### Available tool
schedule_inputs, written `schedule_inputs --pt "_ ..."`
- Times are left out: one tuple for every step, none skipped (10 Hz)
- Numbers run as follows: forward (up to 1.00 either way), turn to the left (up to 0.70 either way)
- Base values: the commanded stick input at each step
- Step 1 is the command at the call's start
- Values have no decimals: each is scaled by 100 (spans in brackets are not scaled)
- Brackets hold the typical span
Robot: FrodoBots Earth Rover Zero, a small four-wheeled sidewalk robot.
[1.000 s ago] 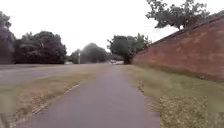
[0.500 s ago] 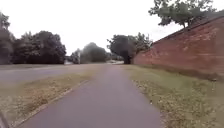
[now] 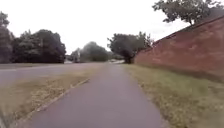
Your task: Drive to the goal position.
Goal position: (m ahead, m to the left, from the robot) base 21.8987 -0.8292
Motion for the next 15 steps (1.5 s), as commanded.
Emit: schedule_inputs --pt "100 0" --pt "100 0" --pt "100 0" --pt "100 0" --pt "100 0" --pt "100 0" --pt "100 0" --pt "100 0" --pt "100 0" --pt "100 0" --pt "100 0" --pt "100 0" --pt "100 0" --pt "100 0" --pt "100 0"
